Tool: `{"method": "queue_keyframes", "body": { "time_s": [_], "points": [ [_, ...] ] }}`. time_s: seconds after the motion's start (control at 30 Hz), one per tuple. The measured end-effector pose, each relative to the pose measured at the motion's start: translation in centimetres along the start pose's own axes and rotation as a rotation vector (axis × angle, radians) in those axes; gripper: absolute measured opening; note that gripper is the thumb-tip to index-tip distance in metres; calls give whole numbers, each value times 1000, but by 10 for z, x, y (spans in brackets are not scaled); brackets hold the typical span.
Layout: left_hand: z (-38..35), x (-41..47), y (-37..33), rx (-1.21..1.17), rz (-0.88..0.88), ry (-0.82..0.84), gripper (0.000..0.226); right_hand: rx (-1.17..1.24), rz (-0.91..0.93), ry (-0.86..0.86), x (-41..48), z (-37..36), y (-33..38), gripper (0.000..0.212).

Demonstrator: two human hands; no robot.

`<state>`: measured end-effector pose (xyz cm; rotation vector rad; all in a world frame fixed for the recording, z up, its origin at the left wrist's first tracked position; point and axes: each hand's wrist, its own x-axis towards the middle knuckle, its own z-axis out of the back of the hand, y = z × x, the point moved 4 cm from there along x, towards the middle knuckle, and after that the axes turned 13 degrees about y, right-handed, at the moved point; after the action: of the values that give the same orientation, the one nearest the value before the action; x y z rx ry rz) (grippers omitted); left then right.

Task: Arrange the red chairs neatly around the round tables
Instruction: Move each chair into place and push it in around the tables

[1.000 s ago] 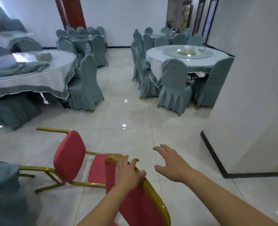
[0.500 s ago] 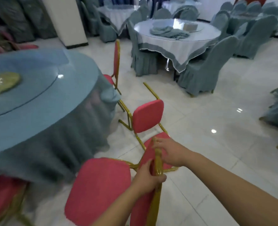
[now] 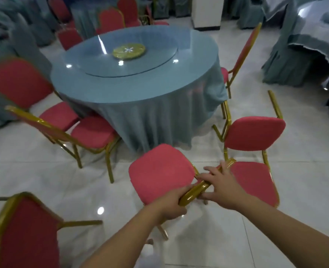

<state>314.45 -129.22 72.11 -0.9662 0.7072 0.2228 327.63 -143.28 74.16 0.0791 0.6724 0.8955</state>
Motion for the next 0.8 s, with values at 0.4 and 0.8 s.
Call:
{"method": "queue_keyframes", "body": {
  "time_s": [0.4,0.8],
  "points": [
    [92,-49,50,270,485,-588,65,559,-7,-172,-16,-63,51,57],
    [-57,119,-84,-38,-1,50,56,997,-497,-360,-101,-67,-180,41]
  ]
}}
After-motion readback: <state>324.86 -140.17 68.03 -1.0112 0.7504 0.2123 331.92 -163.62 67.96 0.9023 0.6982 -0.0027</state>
